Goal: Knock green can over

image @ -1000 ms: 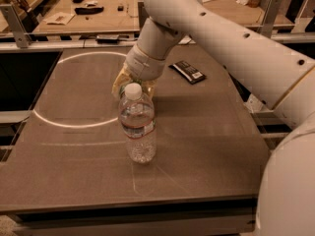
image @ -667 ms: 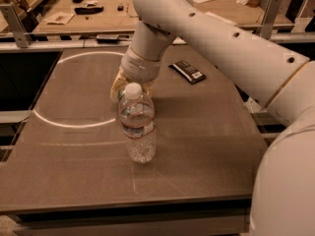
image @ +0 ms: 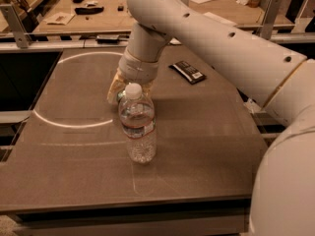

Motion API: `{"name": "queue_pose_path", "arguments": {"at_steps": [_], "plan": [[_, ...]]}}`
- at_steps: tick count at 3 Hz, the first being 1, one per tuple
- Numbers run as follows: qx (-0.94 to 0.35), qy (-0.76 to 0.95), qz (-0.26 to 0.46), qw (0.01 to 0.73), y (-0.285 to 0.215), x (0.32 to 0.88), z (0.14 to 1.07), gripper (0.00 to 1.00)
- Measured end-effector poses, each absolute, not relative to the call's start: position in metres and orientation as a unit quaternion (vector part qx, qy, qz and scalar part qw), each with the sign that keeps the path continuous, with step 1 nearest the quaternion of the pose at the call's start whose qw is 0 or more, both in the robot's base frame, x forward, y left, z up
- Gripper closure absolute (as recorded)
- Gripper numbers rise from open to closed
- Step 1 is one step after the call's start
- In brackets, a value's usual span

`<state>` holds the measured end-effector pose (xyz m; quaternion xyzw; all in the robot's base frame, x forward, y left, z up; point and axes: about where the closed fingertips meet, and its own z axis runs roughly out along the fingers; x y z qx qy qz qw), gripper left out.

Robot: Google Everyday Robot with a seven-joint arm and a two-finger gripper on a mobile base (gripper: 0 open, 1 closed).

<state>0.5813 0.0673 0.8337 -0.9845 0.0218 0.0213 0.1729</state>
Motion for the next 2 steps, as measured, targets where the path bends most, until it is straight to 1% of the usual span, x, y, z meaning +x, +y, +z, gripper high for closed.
{"name": "queue_pose_path", "arguments": {"at_steps": [1,2], "plan": [[-0.985,0.021,0.021,0.172,0.0672,0.5811,0.8353,0.00],[-0.985,0.021,0.021,0.172,0.0672,0.5811,0.8386,0.00]]}}
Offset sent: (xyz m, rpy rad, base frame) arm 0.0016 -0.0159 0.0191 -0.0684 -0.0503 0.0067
